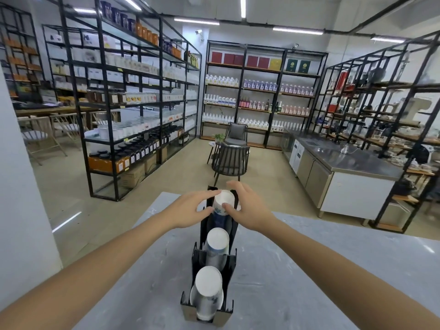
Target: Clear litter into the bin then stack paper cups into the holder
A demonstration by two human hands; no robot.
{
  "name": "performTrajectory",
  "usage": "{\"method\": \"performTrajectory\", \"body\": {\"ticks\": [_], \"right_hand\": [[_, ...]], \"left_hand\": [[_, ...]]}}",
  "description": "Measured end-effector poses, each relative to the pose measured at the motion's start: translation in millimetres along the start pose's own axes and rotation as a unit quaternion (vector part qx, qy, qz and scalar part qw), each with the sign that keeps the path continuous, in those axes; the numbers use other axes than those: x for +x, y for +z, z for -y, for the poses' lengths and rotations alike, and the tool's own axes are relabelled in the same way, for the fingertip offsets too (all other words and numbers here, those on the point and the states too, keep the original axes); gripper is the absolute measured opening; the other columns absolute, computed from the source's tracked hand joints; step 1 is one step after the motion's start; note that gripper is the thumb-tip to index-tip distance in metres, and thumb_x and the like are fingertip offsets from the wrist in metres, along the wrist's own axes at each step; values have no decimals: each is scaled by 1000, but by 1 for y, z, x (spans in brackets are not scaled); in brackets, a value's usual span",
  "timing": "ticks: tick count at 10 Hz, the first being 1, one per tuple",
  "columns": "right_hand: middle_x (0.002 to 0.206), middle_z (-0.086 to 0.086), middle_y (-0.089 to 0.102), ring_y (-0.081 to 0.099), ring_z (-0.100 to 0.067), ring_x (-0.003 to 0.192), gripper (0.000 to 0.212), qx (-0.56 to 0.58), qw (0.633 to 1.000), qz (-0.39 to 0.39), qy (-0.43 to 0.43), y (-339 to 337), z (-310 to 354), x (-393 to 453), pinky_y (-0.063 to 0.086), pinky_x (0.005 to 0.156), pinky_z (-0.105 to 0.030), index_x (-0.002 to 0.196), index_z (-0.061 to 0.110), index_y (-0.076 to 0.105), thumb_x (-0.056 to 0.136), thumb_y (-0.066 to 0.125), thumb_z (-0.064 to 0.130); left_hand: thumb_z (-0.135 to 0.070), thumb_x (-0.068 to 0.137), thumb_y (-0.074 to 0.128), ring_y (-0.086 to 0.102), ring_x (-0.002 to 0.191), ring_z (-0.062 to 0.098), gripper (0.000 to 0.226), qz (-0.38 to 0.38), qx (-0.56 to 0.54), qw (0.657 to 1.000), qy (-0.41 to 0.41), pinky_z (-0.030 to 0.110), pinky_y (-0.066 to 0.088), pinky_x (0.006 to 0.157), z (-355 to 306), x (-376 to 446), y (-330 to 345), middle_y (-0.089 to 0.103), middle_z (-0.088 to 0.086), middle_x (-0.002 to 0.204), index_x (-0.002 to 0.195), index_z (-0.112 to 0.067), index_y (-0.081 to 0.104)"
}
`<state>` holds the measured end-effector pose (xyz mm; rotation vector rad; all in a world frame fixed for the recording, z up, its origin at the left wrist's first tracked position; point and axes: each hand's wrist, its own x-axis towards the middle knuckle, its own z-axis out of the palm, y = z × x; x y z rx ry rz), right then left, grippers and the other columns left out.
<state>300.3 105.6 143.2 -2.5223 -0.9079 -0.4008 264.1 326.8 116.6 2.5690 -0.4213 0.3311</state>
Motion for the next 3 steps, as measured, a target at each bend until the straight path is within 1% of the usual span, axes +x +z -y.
{"method": "performTrajectory", "body": {"ticks": [1, 2, 3], "right_hand": [[146, -1, 50, 53, -23, 128, 60, -45, 999, -9, -12, -20, 3, -1, 52, 100, -43, 147, 23, 37, 95, 60, 44], [148, 5, 48, 50, -20, 132, 56, -102, 993, -42, -48, -41, 2, -2, 56, 95, -39, 146, 27, 38, 97, 54, 48], [150, 5, 47, 47, -19, 136, 55, -152, 982, -79, -82, -70, 5, -6, 56, 93, -36, 147, 29, 40, 96, 53, 49]], "left_hand": [[-41, 97, 50, 34, 145, 10, 59, 3, 61, 998, 24, 40, 35, 118, -7, -4, -17, 37, -11, 159, 149, -53, 26], [-33, 99, 53, 26, 149, 16, 59, -20, 81, 995, 58, 36, 22, 121, -18, -6, -35, 29, -6, 163, 152, -45, 31], [-31, 99, 55, 25, 149, 17, 57, -77, 124, 984, 98, 34, 19, 120, -40, -13, -62, 29, -5, 163, 152, -37, 37]]}}
